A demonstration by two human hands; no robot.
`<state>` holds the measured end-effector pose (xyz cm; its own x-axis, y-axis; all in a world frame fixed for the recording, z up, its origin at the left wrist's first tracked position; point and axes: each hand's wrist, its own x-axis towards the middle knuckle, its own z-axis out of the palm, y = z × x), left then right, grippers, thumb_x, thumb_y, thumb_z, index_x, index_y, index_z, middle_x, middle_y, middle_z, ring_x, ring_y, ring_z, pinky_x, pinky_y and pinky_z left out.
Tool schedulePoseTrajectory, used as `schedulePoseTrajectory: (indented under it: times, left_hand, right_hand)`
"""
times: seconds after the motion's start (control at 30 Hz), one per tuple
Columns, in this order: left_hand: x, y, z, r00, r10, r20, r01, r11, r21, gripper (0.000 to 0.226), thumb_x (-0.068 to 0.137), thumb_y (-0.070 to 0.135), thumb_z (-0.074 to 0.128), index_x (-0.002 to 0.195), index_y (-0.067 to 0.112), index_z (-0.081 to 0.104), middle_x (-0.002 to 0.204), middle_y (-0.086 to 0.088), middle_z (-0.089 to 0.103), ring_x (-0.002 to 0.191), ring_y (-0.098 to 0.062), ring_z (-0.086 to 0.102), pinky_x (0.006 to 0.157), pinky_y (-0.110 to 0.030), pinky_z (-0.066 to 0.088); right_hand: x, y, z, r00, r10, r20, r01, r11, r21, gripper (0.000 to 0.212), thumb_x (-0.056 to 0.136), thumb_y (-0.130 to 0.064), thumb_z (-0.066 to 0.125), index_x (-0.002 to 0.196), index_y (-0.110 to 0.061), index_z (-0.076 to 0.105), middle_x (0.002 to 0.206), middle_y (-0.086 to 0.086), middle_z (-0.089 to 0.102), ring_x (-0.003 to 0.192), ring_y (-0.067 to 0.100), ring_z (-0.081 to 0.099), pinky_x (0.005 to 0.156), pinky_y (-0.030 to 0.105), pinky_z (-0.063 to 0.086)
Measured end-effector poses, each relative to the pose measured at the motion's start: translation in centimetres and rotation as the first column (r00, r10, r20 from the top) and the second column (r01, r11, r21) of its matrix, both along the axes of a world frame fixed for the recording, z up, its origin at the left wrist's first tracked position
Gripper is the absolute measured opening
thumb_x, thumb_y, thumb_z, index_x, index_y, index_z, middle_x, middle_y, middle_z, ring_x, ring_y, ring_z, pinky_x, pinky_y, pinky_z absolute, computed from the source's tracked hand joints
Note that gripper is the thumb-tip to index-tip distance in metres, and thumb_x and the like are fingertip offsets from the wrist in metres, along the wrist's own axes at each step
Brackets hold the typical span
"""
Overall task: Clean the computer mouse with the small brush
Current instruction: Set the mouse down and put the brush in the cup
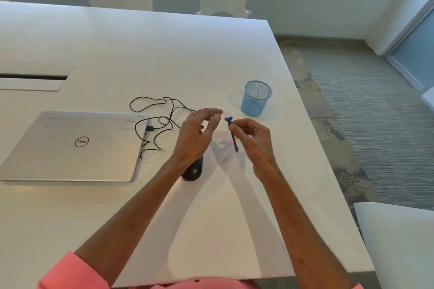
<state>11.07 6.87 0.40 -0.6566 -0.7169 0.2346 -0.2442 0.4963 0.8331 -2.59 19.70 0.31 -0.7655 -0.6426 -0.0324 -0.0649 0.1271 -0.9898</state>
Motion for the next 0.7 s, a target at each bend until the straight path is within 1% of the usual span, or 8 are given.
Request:
schedulePoseTrajectory:
  times: [0.1, 0.17, 0.23, 0.3, 0.4, 0.47, 0.53, 0.7]
  left_hand:
    - [-1.8, -0.8, -1.0, 0.993, 0.006, 0.120, 0.003, 0.997, -0.078, 0.043, 0.119, 0.033, 0.060, 0.160, 0.020, 0.065, 0.162, -0.001, 0.064, 0.150, -0.023, 0.055, 0.125, -0.045, 0.045]
    - [-3.3, -1.2, -1.9, 0.976, -0.023, 0.218, 0.047, 0.993, -0.108, 0.053, 0.118, 0.034, 0.062, 0.168, 0.018, 0.055, 0.174, -0.004, 0.051, 0.163, -0.026, 0.041, 0.135, -0.045, 0.033]
    - [-4.8, -1.4, -2.8, 0.960, -0.066, 0.270, 0.097, 0.990, -0.103, 0.061, 0.118, 0.037, 0.061, 0.174, 0.018, 0.046, 0.182, -0.004, 0.040, 0.169, -0.026, 0.032, 0.138, -0.046, 0.027]
    - [-6.3, -1.6, -3.5, 0.953, -0.095, 0.288, 0.132, 0.985, -0.110, 0.070, 0.117, 0.040, 0.061, 0.178, 0.018, 0.036, 0.185, -0.004, 0.032, 0.171, -0.025, 0.026, 0.139, -0.049, 0.026]
    - [-8.7, -2.0, -3.9, 0.956, -0.125, 0.264, 0.152, 0.985, -0.081, 0.089, 0.115, 0.041, 0.065, 0.183, 0.013, 0.014, 0.189, -0.006, 0.020, 0.174, -0.027, 0.020, 0.140, -0.048, 0.023]
    - [-10.6, -2.2, -3.9, 0.959, -0.140, 0.246, 0.160, 0.985, -0.067, 0.099, 0.113, 0.042, 0.068, 0.182, 0.010, 0.004, 0.191, -0.007, 0.011, 0.175, -0.028, 0.016, 0.141, -0.047, 0.022]
    - [-12.6, -2.4, -3.7, 0.963, -0.136, 0.233, 0.152, 0.987, -0.053, 0.105, 0.111, 0.045, 0.070, 0.182, 0.008, 0.002, 0.191, -0.009, 0.009, 0.174, -0.030, 0.016, 0.140, -0.047, 0.023]
    - [-16.6, -3.1, -3.3, 0.962, -0.140, 0.234, 0.145, 0.989, -0.005, 0.117, 0.106, 0.054, 0.076, 0.182, 0.007, 0.000, 0.188, -0.013, 0.019, 0.173, -0.031, 0.022, 0.137, -0.045, 0.025]
  right_hand:
    - [-2.4, -0.6, 1.0, 0.999, -0.050, 0.007, 0.050, 0.998, -0.044, 0.008, 0.099, -0.010, 0.084, 0.096, -0.016, 0.083, 0.090, 0.000, 0.081, 0.081, 0.012, 0.069, 0.085, 0.026, 0.058]
    - [-4.4, -1.4, 2.0, 0.994, -0.109, -0.019, 0.108, 0.992, -0.073, 0.012, 0.098, -0.008, 0.084, 0.092, -0.018, 0.082, 0.088, 0.002, 0.079, 0.083, 0.014, 0.068, 0.086, 0.030, 0.058]
    - [-6.5, -2.3, 3.0, 0.980, -0.184, -0.081, 0.177, 0.980, -0.091, 0.016, 0.097, -0.013, 0.085, 0.088, -0.025, 0.080, 0.086, -0.002, 0.079, 0.083, 0.014, 0.069, 0.083, 0.030, 0.057]
    - [-8.6, -3.3, 3.9, 0.952, -0.261, -0.157, 0.247, 0.963, -0.104, 0.010, 0.097, -0.019, 0.084, 0.090, -0.025, 0.080, 0.085, -0.006, 0.080, 0.080, 0.010, 0.069, 0.081, 0.030, 0.059]
    - [-11.4, -4.9, 4.7, 0.873, -0.431, -0.230, 0.406, 0.902, -0.147, 0.005, 0.099, -0.020, 0.081, 0.096, -0.016, 0.081, 0.086, -0.006, 0.080, 0.079, 0.008, 0.072, 0.089, 0.037, 0.064]
    - [-12.6, -6.0, 4.7, 0.829, -0.519, -0.206, 0.491, 0.853, -0.176, 0.006, 0.100, -0.018, 0.080, 0.100, -0.012, 0.081, 0.089, -0.004, 0.079, 0.084, 0.012, 0.074, 0.093, 0.041, 0.065]
    - [-13.5, -7.2, 4.3, 0.823, -0.542, -0.169, 0.518, 0.839, -0.169, 0.005, 0.100, -0.017, 0.080, 0.100, -0.011, 0.081, 0.094, 0.000, 0.080, 0.093, 0.020, 0.076, 0.097, 0.042, 0.063]
    - [-14.7, -8.8, 1.6, 0.853, -0.487, -0.187, 0.499, 0.866, 0.019, 0.011, 0.101, -0.025, 0.080, 0.105, -0.015, 0.083, 0.131, 0.009, 0.069, 0.130, 0.030, 0.063, 0.111, 0.042, 0.051]
